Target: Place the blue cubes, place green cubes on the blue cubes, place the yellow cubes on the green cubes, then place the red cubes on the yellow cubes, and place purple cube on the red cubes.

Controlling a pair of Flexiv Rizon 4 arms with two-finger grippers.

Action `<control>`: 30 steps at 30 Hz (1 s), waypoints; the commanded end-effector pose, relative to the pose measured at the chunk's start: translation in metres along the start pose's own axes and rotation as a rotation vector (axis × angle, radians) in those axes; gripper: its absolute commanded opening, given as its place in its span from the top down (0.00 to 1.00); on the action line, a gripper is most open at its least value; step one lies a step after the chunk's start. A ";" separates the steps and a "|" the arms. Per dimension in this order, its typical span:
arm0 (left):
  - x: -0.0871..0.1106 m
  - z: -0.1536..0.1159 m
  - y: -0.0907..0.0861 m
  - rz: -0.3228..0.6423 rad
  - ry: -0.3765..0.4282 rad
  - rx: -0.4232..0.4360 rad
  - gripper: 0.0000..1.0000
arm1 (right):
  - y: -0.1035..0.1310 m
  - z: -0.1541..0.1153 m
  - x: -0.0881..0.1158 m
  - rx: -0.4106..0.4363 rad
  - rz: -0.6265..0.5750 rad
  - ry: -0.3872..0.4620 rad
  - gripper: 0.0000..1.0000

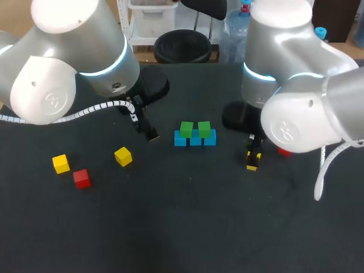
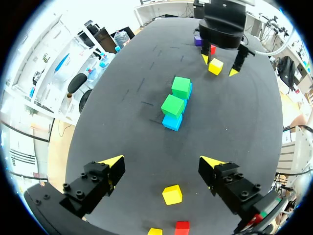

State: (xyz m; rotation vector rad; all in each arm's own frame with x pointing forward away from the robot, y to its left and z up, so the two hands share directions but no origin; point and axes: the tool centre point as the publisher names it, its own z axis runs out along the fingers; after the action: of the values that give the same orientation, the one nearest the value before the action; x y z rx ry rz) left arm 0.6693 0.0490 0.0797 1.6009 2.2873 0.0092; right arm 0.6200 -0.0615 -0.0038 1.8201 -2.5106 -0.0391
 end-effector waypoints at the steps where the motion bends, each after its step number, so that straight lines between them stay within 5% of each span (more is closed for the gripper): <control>1: 0.000 0.000 0.001 0.001 -0.001 0.002 0.00 | 0.001 0.000 0.002 0.010 -0.002 -0.002 0.64; 3: 0.000 0.000 0.001 0.001 -0.001 0.002 0.00 | 0.001 0.000 0.002 0.011 0.001 -0.003 0.70; 4: 0.000 0.000 0.001 0.001 -0.001 0.002 0.00 | 0.001 0.000 0.002 0.013 0.002 -0.003 0.89; 6: 0.000 0.000 0.001 0.001 -0.001 0.002 0.00 | 0.001 0.000 0.002 0.016 0.002 -0.003 1.00; 20: -0.003 -0.002 -0.001 0.039 0.026 -0.010 0.00 | 0.000 -0.003 0.004 0.026 0.003 -0.009 1.00; 22: -0.007 -0.013 0.001 0.067 0.017 0.004 0.00 | 0.000 -0.004 0.004 0.029 0.006 -0.014 1.00; 26: -0.008 -0.052 0.014 0.101 0.064 -0.104 0.00 | -0.001 -0.005 0.004 0.034 0.008 -0.025 1.00; 30: 0.012 -0.098 0.035 0.012 0.085 -0.226 0.00 | 0.000 -0.007 0.002 0.037 -0.001 -0.034 1.00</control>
State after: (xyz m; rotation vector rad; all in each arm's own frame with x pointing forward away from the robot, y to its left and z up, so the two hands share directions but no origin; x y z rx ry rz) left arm 0.6924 0.0714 0.1376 1.6138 2.2252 0.2491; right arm 0.6241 -0.0617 0.0018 1.8425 -2.5416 -0.0268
